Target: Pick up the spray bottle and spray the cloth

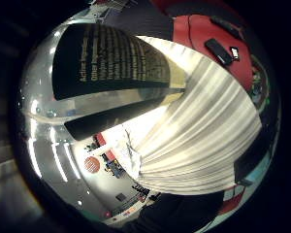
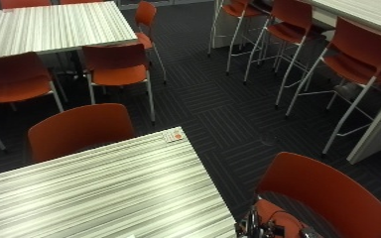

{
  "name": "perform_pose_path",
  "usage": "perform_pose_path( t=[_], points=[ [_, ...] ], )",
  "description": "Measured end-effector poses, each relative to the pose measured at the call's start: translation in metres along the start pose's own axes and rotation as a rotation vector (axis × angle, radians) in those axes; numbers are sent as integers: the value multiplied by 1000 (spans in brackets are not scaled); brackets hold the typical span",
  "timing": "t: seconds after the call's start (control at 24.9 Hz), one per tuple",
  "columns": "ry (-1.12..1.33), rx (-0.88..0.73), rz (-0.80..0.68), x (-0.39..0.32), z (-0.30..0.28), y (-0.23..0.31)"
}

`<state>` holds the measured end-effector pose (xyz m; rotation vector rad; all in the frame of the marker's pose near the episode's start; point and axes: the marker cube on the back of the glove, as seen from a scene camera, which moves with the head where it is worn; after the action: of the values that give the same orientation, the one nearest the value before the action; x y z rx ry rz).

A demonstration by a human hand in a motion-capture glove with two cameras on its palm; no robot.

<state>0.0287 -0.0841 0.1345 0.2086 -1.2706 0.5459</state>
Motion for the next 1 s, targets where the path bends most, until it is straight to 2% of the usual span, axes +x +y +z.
perform_pose_path(
  t=[0.76,1.0],
  points=[
    [-76,24,-30,5,-11,-16],
    [-101,10,-37,-38,-29,-13]
  ],
)
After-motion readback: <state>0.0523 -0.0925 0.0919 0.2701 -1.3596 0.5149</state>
